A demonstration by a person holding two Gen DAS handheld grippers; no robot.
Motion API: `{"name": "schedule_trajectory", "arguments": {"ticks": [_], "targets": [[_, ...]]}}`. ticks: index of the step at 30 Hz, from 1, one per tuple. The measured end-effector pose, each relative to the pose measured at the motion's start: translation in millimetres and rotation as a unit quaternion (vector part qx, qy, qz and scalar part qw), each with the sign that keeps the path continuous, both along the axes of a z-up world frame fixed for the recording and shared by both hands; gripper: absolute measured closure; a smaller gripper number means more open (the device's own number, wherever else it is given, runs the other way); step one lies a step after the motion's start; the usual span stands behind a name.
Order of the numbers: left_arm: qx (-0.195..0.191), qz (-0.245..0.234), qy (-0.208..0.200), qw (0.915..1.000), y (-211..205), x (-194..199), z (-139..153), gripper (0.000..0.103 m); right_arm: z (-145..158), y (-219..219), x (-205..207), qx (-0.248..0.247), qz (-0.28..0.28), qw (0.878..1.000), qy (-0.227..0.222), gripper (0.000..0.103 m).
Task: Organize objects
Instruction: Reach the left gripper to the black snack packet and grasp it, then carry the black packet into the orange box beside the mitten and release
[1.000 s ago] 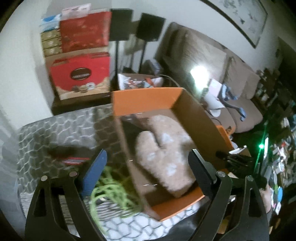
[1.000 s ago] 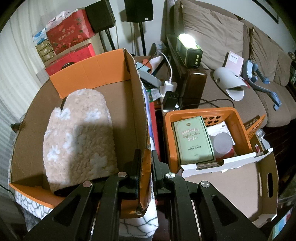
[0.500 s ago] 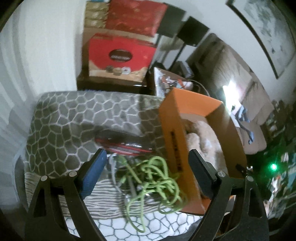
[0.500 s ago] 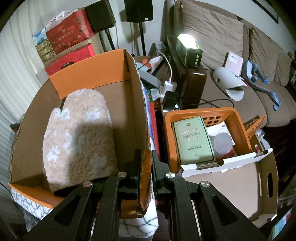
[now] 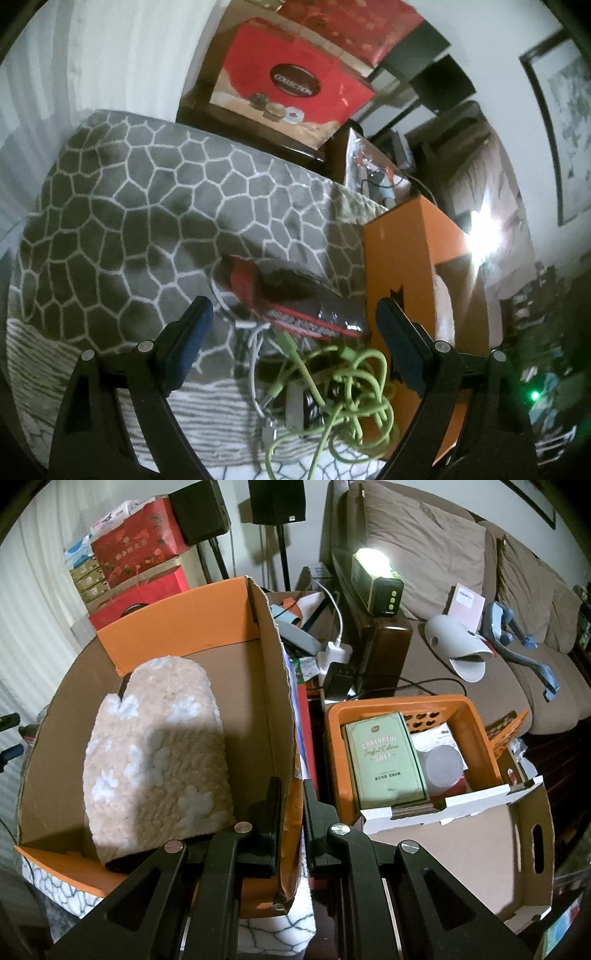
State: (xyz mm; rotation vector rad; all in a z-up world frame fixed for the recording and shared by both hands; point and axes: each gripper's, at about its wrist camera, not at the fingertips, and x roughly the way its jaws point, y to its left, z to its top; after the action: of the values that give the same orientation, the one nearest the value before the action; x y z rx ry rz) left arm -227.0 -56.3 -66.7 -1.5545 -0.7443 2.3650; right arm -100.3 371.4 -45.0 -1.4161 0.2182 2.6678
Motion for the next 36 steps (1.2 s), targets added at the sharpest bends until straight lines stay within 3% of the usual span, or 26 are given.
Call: {"name": "schedule_trajectory", "arguments": {"ticks": [11,14,16,21,30,36], "targets": [[0.017,0.02,-0.021,0.9994,2,-20,-26,0.016,-1,0,-1,0.003,0.0,1.0,0.0,0.093],[0.024,0.024,-0.025,0.9991,2,-22,-30,0.027,-1,0,-2,0.003,0.0,1.0,0.0,0.093],[0.019,0.027,-0.03,0.999,3,-24,-33,0.042,-1,0,-1,0.003,0.0,1.0,-0.001,0.093],[0.029,0.034,-0.032,0.9985,1,-24,-36,0.049,-1,-1,-2,0.003,0.0,1.0,-0.001,0.093],[0.073,0.063,-0.014,0.9952,-15,-16,-24,0.055,-1,-1,-2,0.004,0.0,1.0,-0.001,0.093],[0.087,0.058,0.015,0.9944,-17,-8,2,0.055,-2,0,-2,0.005,-0.001,1.0,-0.001,0.093]]}}
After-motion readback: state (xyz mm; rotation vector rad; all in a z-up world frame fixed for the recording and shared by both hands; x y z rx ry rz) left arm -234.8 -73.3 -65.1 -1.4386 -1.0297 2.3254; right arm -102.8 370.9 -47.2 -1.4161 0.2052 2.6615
